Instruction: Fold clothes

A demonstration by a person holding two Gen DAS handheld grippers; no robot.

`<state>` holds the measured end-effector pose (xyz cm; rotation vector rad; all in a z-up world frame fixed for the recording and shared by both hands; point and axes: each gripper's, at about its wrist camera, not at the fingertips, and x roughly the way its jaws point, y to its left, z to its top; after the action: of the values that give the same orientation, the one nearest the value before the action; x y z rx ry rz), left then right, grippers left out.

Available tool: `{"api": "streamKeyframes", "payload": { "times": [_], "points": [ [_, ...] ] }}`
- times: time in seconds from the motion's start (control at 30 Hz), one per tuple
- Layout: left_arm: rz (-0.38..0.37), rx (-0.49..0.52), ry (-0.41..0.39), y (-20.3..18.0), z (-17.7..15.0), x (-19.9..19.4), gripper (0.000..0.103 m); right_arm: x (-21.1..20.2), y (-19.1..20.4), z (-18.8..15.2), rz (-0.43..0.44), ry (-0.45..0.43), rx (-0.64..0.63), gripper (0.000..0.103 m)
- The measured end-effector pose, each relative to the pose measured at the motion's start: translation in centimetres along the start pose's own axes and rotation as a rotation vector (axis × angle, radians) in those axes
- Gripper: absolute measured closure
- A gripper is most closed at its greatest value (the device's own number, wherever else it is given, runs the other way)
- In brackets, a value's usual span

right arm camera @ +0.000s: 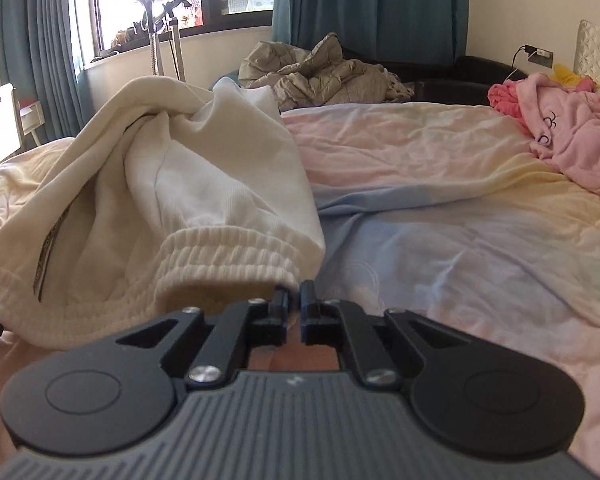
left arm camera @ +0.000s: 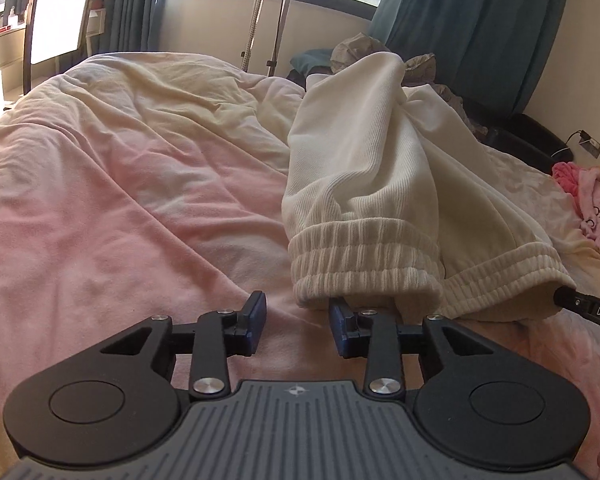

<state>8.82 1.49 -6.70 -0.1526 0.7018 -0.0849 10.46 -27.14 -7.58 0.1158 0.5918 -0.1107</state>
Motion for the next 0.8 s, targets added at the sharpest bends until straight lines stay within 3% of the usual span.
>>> {"api": "streamKeyframes", "payload": {
  "times": [0.27,0.4,0.47,0.67,0.73,0.77,0.8],
  "points": [
    [0.055,0.19,-0.148,-3.2,-0.6,-1.3,0.048,0.5,0.0,0.1,0.018,-0.051,0.005,0.091],
    [0.114,0.258,-0.195,-4.3,-0.7,-0.6,0.048,0.7,0.0,0.4,0.022,-0.08,-0.004,0.068],
    [0.143,0.271,-0.22,-4.5,-0.6,-0.4,0.048,0.7,0.0,0.5,0.025,-0.094,-0.008,0.066],
    [0.192,0.3,-0.289,-5.0,-0.5,-0.3,0.048,1.0,0.1,0.8,0.032,-0.137,-0.021,0.065],
    [0.199,0.305,-0.303,-5.0,-0.5,-0.3,0.048,1.1,0.1,0.9,0.034,-0.151,-0.026,0.072],
    [0.199,0.304,-0.306,-5.0,-0.4,-0.2,0.048,1.1,0.1,1.0,0.036,-0.158,-0.028,0.085],
    [0.199,0.302,-0.308,-5.0,-0.3,-0.2,0.048,1.2,0.1,1.0,0.037,-0.166,-0.03,0.09]
  ]
}}
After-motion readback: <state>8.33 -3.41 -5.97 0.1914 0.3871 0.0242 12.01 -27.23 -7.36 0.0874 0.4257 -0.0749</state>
